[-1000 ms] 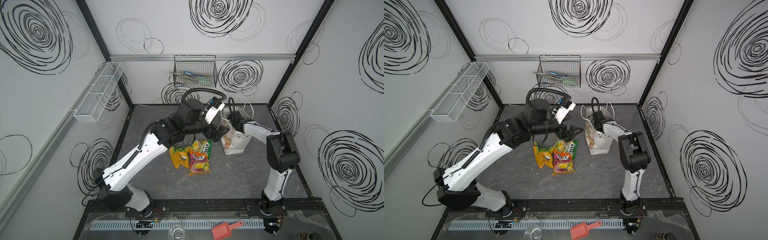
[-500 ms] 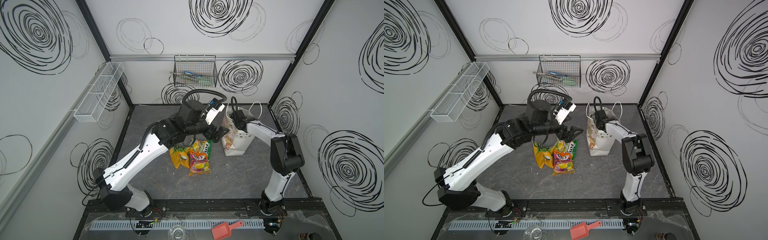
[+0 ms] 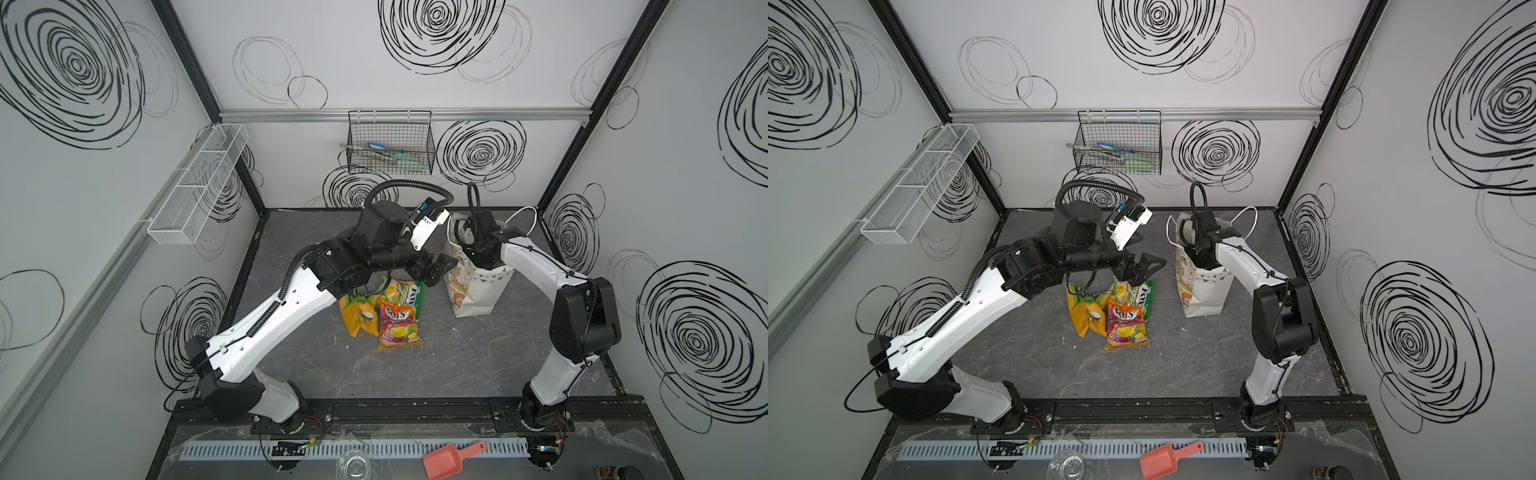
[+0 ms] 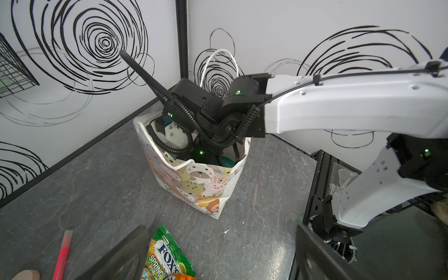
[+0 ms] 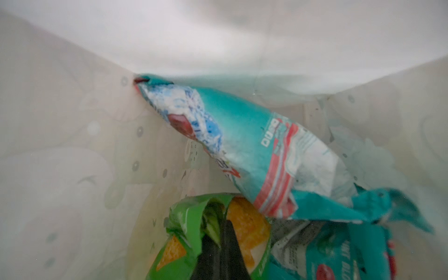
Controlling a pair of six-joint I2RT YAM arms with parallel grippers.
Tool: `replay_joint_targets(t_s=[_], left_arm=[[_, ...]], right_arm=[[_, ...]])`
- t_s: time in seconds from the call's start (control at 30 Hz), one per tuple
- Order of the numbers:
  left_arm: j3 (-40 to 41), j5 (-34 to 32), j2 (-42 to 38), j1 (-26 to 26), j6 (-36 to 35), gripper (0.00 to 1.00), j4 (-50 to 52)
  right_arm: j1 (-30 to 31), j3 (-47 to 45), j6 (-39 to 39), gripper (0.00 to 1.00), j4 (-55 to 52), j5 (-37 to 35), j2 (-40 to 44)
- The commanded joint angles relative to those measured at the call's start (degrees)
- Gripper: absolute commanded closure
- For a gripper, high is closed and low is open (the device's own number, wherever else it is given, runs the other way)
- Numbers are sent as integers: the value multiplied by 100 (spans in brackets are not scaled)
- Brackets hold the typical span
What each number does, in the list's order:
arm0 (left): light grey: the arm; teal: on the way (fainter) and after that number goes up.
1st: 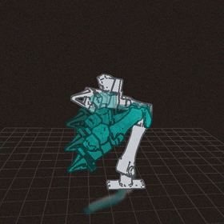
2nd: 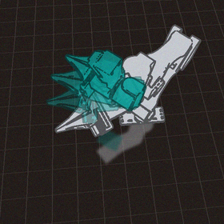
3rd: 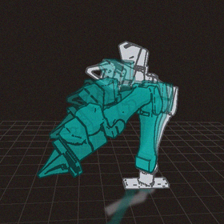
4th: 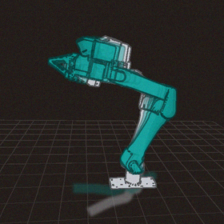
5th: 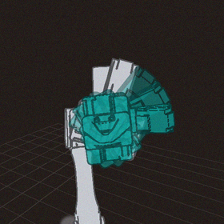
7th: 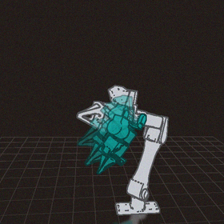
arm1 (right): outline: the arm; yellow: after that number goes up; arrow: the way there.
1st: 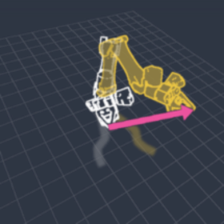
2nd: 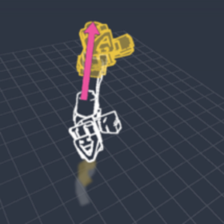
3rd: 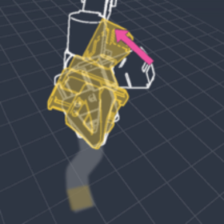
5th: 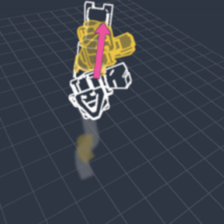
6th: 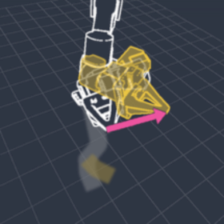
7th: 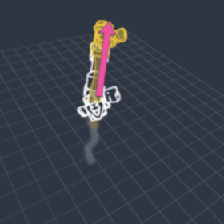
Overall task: Take the snacks out of the paper bag
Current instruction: Pick up the snack from the paper bag.
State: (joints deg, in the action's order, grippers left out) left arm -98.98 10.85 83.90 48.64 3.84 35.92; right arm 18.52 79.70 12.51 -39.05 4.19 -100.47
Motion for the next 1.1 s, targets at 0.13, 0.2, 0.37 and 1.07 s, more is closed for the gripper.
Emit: replay_joint_targets(t_s=[0.13,0.2,0.37,1.07], left_arm=[[54,1,-180,24,-113,4,-270],[38,27,-181,22,-120,4,-294],[-47,32,-163,41,-135,4,-327],[98,-70,-282,85,-141,4,-463]], right_arm=[[11,475,128,98,-220,-152,392],[10,556,107,98,-194,-140,493],[11,735,156,99,-211,-153,610],[2,822,9,99,406,-268,1418]])
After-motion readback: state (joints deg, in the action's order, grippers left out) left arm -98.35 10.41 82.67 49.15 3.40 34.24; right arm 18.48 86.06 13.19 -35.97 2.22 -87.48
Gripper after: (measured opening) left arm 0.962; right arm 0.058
